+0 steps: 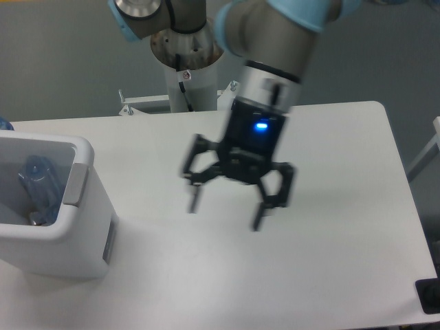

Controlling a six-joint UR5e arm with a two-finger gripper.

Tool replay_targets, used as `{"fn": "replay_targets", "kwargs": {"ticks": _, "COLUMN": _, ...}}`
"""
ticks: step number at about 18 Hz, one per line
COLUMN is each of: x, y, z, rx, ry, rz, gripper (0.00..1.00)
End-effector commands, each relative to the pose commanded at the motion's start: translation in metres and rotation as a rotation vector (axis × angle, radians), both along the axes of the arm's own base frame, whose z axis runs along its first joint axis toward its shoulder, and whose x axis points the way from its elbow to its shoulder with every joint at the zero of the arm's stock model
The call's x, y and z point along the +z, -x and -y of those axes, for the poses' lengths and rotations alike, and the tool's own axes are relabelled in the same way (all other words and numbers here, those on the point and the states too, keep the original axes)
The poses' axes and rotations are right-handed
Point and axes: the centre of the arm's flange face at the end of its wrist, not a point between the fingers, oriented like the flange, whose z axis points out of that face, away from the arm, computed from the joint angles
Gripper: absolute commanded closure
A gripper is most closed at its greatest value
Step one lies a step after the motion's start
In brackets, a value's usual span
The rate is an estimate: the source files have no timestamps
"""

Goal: Place the trash in the trash can

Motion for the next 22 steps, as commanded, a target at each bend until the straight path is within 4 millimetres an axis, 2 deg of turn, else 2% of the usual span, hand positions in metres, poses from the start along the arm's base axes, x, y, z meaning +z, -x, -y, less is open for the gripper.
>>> {"fn": "replay_targets", "kwargs": {"ticks": 2, "x": -0.024, "y": 0.015, "z": 0.022, "rx": 0.006, "ry": 0.064, "rz": -0.041, "gripper": 0.00}}
{"fn": "replay_targets", "kwargs": {"ticks": 6, "x": -0.071, "y": 0.023, "z": 0.045, "rx": 0.001, "ry": 0.337, "rz": -0.179, "gripper": 0.00}}
{"fn": "replay_targets", "kwargs": {"ticks": 7, "x": -0.077, "y": 0.025, "z": 0.048, "rx": -0.001, "ry": 0.402, "rz": -0.206, "gripper": 0.00}}
{"fn": "replay_targets", "kwargs": {"ticks": 14, "x": -0.099, "y": 0.033, "z": 0.057, "rx": -0.061, "ry": 0.570, "rz": -0.256, "gripper": 0.00}}
{"fn": "replay_targets", "kwargs": {"ticks": 16, "x": -0.107, "y": 0.025, "z": 0.045, "rx": -0.114, "ry": 0.610, "rz": -0.289, "gripper": 0.00}}
{"fn": "replay_targets", "kwargs": {"ticks": 22, "x": -0.118, "y": 0.018, "z": 0.044, "rx": -0.261, "ry": 0.732, "rz": -0.382, "gripper": 0.00}}
